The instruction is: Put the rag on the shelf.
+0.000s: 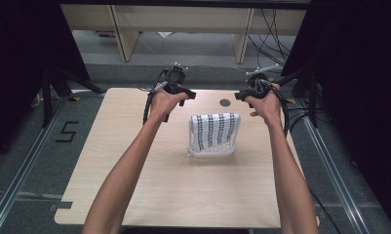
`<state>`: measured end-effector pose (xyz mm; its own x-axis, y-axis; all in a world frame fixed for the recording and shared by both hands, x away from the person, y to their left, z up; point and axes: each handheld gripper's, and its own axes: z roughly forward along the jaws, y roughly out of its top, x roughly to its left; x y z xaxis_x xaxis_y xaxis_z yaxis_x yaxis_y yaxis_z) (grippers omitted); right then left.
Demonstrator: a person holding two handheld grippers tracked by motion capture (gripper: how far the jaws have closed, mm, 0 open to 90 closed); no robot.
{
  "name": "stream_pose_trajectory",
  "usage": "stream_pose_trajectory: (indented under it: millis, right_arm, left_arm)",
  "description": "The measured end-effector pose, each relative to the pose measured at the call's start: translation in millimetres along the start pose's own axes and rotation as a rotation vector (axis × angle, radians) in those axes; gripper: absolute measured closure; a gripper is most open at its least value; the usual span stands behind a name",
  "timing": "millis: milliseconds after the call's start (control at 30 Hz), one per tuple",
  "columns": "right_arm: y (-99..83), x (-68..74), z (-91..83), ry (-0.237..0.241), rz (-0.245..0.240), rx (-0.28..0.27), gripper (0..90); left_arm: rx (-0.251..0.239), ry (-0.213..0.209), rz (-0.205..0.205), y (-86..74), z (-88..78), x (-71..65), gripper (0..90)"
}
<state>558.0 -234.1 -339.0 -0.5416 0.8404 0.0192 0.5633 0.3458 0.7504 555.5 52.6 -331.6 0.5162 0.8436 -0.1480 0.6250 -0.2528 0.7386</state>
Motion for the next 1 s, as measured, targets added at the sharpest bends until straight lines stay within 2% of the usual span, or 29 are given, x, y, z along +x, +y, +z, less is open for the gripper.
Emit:
stream_pose_trajectory:
  millis: [67,100,133,167,200,233,333,433,467,500,567,600,700,733,833,867,900,933,1000]
  right_arm:
    - [0.2,-0.3,-4.2,0.002,0.016,0.02,69.9]
    - [-0.6,0.0,-4.4,-0.004,0.019,-0.003,69.5]
    - [-0.1,-0.2,-7.8,-0.002,0.013,0.014,69.0]
    - [-0.5,-0.8,-8.6,-0.007,0.006,0.001,68.6]
    - [-1.9,-1.0,-7.4,-0.01,0.006,-0.036,68.0]
    - [-1.6,-1.1,-11.1,-0.006,0.013,-0.011,67.4]
    - [-2.8,-3.4,-14.2,-0.004,0.009,-0.01,66.8]
    - [-5.4,-4.8,-18.0,-0.008,0.026,-0.012,63.7]
    - [-5.9,-6.1,-18.4,-0.008,0.017,-0.025,63.1]
    - [-6.2,-5.7,-21.5,-0.01,0.04,-0.011,62.6]
    - [-6.7,-6.6,-22.6,-0.009,0.03,-0.022,61.8]
    - [-7.9,-5.3,-25.9,-0.012,0.048,-0.01,60.2]
    - [-10.5,-4.9,-29.2,-0.015,0.057,-0.022,59.2]
    - [-11.8,-5.7,-30.1,-0.012,0.042,-0.029,59.2]
    - [-13.9,-5.4,-33.5,-0.003,0.048,-0.03,59.0]
    - [-17.3,-6.2,-33.7,0.006,0.034,-0.059,58.0]
    - [-17.3,-6.2,-33.7,0.006,0.034,-0.059,58.0]
    - [-17.9,-4.4,-35.9,0.003,0.052,-0.035,57.4]
    - [-21.3,-4.0,-37.6,0.003,0.029,-0.065,57.2]
  left_arm:
    - [-0.006,0.003,0.006,-0.8,-6.4,3.0,55.7]
    - [-0.007,0.003,0.008,-1.0,-8.8,4.0,55.2]
    - [-0.009,0.004,0.012,-1.3,-11.1,5.1,54.6]
    - [-0.013,0.005,0.012,-1.8,-13.0,5.8,54.3]
    - [-0.015,0.007,0.013,-2.3,-14.6,6.5,54.1]
    - [-0.016,0.007,0.013,-2.8,-16.3,7.4,53.6]
    - [-0.021,0.006,0.015,-4.1,-19.8,9.2,52.6]
    - [-0.019,0.008,0.016,-8.1,-23.2,13.2,51.2]
    - [-0.02,0.007,0.013,-9.4,-24.3,14.8,51.0]
    - [-0.018,0.006,0.009,-10.3,-25.3,16.0,50.5]
    - [-0.02,0.008,0.009,-11.2,-26.3,17.2,49.7]
    - [-0.02,0.009,0.008,-12.0,-27.3,18.4,48.5]
    - [-0.029,0.005,0.004,-15.7,-32.6,21.3,47.6]
    - [-0.029,0.005,0.004,-15.7,-32.6,21.3,47.5]
    - [-0.034,0.004,0.008,-19.3,-37.1,22.2,47.3]
    - [-0.032,0.004,0.015,-21.4,-40.0,22.3,46.6]
    - [-0.032,0.004,0.015,-21.4,-40.0,22.3,46.5]
    - [-0.033,0.005,0.018,-22.6,-41.8,22.6,46.5]
    - [-0.038,-0.006,0.017,-25.8,-45.5,23.2,46.0]
